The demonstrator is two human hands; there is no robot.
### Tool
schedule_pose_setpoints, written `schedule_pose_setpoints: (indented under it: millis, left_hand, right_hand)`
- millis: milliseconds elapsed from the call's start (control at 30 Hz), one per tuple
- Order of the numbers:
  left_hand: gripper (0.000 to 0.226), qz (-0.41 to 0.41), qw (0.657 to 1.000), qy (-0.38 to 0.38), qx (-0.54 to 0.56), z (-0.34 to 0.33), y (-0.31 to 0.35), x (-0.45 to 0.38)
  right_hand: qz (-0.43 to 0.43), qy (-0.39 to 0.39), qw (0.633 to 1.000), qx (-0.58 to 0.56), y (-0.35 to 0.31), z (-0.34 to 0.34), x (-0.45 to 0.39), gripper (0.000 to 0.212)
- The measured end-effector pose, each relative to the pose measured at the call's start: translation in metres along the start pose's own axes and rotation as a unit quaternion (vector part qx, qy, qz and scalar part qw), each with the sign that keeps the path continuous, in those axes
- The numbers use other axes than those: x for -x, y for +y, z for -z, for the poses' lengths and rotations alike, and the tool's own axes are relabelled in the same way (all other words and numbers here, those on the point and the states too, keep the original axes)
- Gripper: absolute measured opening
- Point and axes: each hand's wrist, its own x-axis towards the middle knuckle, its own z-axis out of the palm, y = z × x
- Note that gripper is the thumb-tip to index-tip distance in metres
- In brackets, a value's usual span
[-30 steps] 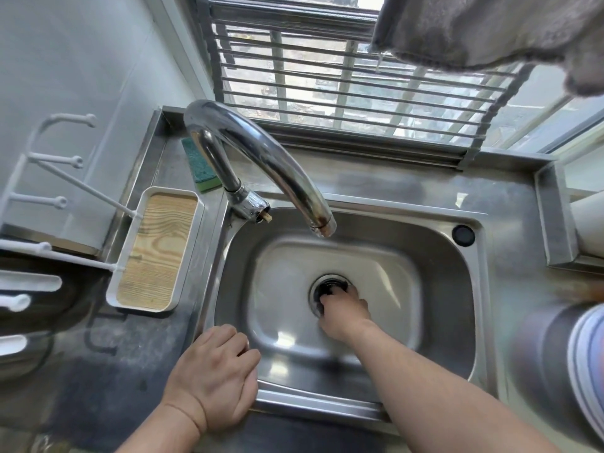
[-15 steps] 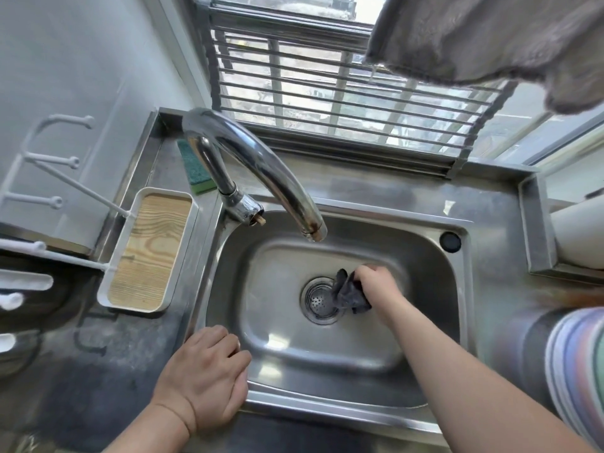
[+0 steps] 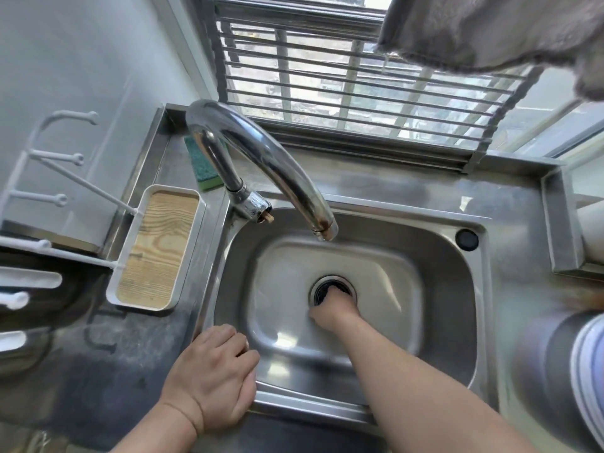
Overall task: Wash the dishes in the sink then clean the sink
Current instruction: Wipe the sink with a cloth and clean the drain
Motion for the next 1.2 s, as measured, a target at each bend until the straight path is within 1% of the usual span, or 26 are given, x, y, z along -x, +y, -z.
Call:
schedule_pose_setpoints:
  millis: [33,100,167,233,267,333,400,433,500,567,600,667,733,767,867,900,967,1000,1033,1100,1200]
  left_hand:
    - [0.016,0.002,1.000,0.002,0.002,0.000,0.000,-0.001]
    - [0.016,0.004,1.000,0.002,0.004,-0.001,0.000,0.000]
    - [0.015,0.003,1.000,0.001,0.004,-0.001,0.000,0.000]
    - [0.015,0.001,1.000,0.002,0.002,-0.001,0.000,0.000]
    - [0.015,0.001,1.000,0.002,0.003,-0.001,0.000,0.000]
    - [0.015,0.002,1.000,0.003,0.002,-0.001,0.000,0.000]
    - [0.015,0.003,1.000,0.002,0.002,-0.002,0.000,0.000]
    - [0.015,0.003,1.000,0.002,0.003,-0.002,0.000,0.000]
    - [0.016,0.002,1.000,0.001,0.004,-0.001,0.000,0.000]
    - [0.016,0.002,1.000,0.003,0.004,-0.001,0.000,0.000]
    - [0.016,0.001,1.000,0.004,0.004,-0.001,-0.001,0.000]
    - [0.016,0.002,1.000,0.003,0.004,-0.001,0.000,0.000]
    - [0.016,0.002,1.000,0.002,0.002,0.000,0.001,0.000]
    - [0.016,0.000,1.000,0.002,0.001,0.000,0.001,0.000]
    - [0.016,0.000,1.000,-0.001,-0.003,0.000,0.000,0.000]
    - [0.016,0.000,1.000,0.000,-0.002,0.000,0.000,0.000]
    - [0.016,0.000,1.000,0.002,0.000,0.000,0.000,0.000]
    - [0.015,0.000,1.000,0.002,0.001,0.001,0.000,0.000]
    - [0.015,0.001,1.000,0.004,0.001,0.001,0.000,-0.001]
    - [0.016,0.002,1.000,0.007,-0.001,0.000,0.000,-0.001]
    - [0.016,0.005,1.000,0.007,-0.001,-0.001,0.000,-0.001]
  right_hand:
    - [-0.014,0.008,0.999,-0.031,-0.001,0.002,-0.003,0.049]
    - [-0.017,0.013,0.999,-0.046,0.000,0.009,-0.005,0.041]
    - [-0.013,0.023,0.998,-0.056,0.004,0.017,-0.003,0.025]
    - [-0.011,0.031,0.991,-0.131,0.013,0.024,-0.002,0.006]
    - [-0.006,0.036,0.984,-0.172,0.019,0.027,-0.003,0.004]
    - [-0.006,0.035,0.962,-0.271,0.029,0.038,0.001,0.012]
    - [-0.041,0.017,0.928,-0.369,0.038,0.055,0.006,0.015]
    - [-0.062,0.008,0.914,-0.400,0.042,0.065,0.009,0.014]
    - [-0.094,-0.008,0.893,-0.440,0.050,0.078,0.010,0.005]
    - [-0.094,-0.017,0.881,-0.464,0.058,0.082,0.008,0.006]
    - [-0.085,-0.011,0.882,-0.464,0.062,0.081,0.006,0.008]
    - [-0.068,0.036,0.900,-0.428,0.063,0.075,0.005,0.018]
    - [-0.031,0.094,0.934,-0.344,0.058,0.065,0.004,0.026]
    - [-0.009,0.109,0.947,-0.300,0.054,0.059,0.006,0.027]
    - [0.054,0.090,0.972,-0.212,0.040,0.041,0.012,0.022]
    - [0.070,0.094,0.977,-0.177,0.036,0.037,0.014,0.020]
    - [0.101,0.138,0.983,-0.060,0.034,0.031,0.013,0.019]
    - [0.117,0.156,0.981,0.000,0.034,0.028,0.011,0.019]
    - [0.127,0.163,0.978,0.034,0.034,0.028,0.011,0.019]
    - [0.137,0.147,0.978,0.060,0.032,0.026,0.009,0.017]
    - [0.133,0.110,0.983,0.068,0.026,0.026,0.007,0.009]
